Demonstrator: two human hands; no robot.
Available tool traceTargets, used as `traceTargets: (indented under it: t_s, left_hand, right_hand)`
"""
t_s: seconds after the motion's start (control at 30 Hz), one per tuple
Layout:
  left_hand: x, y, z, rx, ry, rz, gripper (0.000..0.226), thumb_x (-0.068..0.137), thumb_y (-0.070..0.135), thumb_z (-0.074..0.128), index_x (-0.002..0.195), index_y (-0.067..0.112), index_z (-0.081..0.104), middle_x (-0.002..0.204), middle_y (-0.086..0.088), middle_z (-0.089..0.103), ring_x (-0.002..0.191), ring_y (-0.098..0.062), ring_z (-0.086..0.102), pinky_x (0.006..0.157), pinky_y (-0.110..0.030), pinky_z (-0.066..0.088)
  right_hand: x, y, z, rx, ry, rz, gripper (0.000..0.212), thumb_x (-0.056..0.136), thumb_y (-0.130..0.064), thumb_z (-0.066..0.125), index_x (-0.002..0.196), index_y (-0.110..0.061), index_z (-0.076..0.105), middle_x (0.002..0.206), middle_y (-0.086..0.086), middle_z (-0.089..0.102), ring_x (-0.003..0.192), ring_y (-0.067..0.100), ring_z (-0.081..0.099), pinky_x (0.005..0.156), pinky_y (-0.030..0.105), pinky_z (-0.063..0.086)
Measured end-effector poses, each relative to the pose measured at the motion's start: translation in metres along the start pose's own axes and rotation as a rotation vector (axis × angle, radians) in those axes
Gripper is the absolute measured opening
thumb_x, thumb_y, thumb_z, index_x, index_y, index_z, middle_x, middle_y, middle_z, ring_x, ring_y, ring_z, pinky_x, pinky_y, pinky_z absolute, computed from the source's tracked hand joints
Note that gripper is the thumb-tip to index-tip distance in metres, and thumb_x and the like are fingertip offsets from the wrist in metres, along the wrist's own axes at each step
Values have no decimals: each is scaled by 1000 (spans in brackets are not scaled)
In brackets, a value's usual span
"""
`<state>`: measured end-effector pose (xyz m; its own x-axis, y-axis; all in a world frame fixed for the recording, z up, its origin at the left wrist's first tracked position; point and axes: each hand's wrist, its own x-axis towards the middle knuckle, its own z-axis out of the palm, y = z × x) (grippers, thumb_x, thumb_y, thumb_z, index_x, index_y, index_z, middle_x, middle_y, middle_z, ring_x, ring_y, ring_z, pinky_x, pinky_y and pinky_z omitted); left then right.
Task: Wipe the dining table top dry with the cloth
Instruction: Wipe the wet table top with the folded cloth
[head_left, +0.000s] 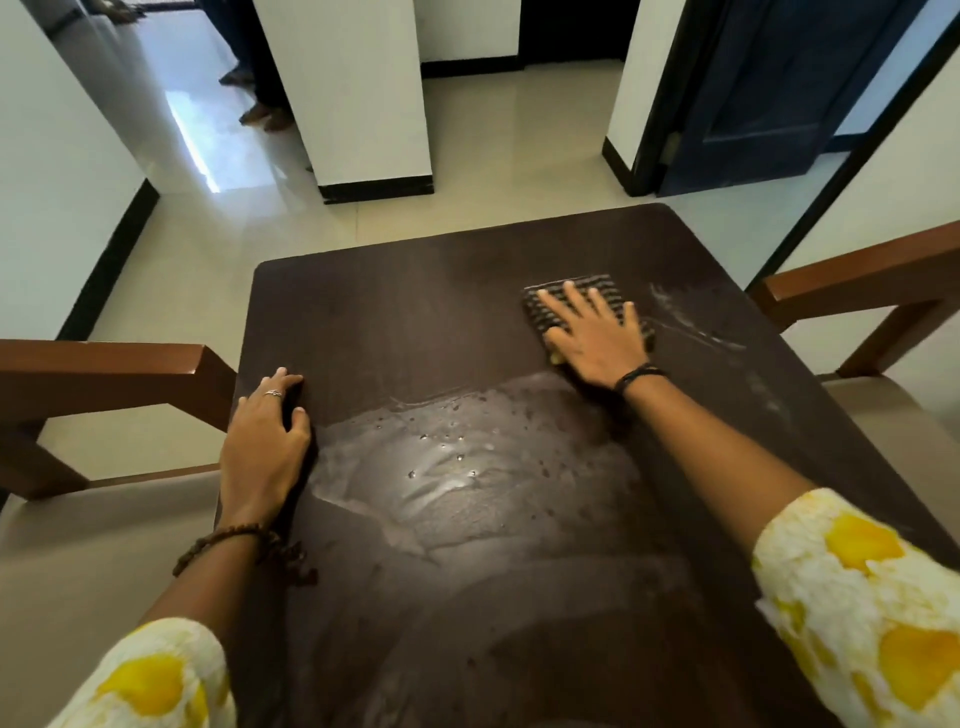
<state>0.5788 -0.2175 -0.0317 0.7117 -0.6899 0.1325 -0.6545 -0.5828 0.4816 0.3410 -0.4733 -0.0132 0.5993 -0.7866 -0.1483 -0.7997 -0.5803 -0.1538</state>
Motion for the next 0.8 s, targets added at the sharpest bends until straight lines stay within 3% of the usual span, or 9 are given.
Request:
traceTargets:
  t_s: [0.17, 0.33, 0.43, 0.6, 0.8]
  left_hand:
    - [0, 3, -1, 29, 20, 23, 36, 92, 10, 45, 128, 10, 50, 140, -10, 45, 127, -28, 42, 110, -40, 24]
    - [-12, 29, 4, 106, 57, 232, 38, 86, -3, 44, 122, 6, 54, 130, -15, 53, 125, -30, 44, 111, -48, 19]
    - [-28, 94, 30, 38, -19, 294, 43, 88, 8, 36, 129, 11, 49, 139, -9, 45, 132, -23, 35, 113, -45, 14]
    - [-68, 185, 82, -56, -107, 264, 48, 98, 27, 31, 144, 15, 23, 154, -1, 15, 142, -12, 5, 114, -34, -5]
    - [-87, 213, 117, 148, -93, 235, 63, 91, 43, 5, 143, 16, 28, 152, -4, 22, 141, -18, 14, 114, -46, 3]
  right_hand:
    - [0, 26, -7, 48, -6, 132, 52, 100, -42, 23, 149, -40, 6, 160, -4, -2, 146, 24, 0, 114, 56, -4]
    - [0, 22, -7, 43, -10, 124, 52, 100, -44, 22, 149, -39, 6, 160, -3, -3, 146, 25, -1, 114, 57, -3]
    - [-2, 22, -7, 31, -14, 96, 53, 100, -45, 22, 149, -38, 4, 160, -2, -3, 146, 26, -2, 114, 58, -2]
    - [-1, 32, -9, 5, -17, -5, 54, 100, -46, 22, 150, -37, 3, 160, 0, -3, 146, 28, -2, 113, 59, -1]
    - [6, 73, -13, -11, 15, -87, 52, 100, -46, 23, 149, -39, 7, 160, -1, 0, 146, 26, 1, 114, 58, 0]
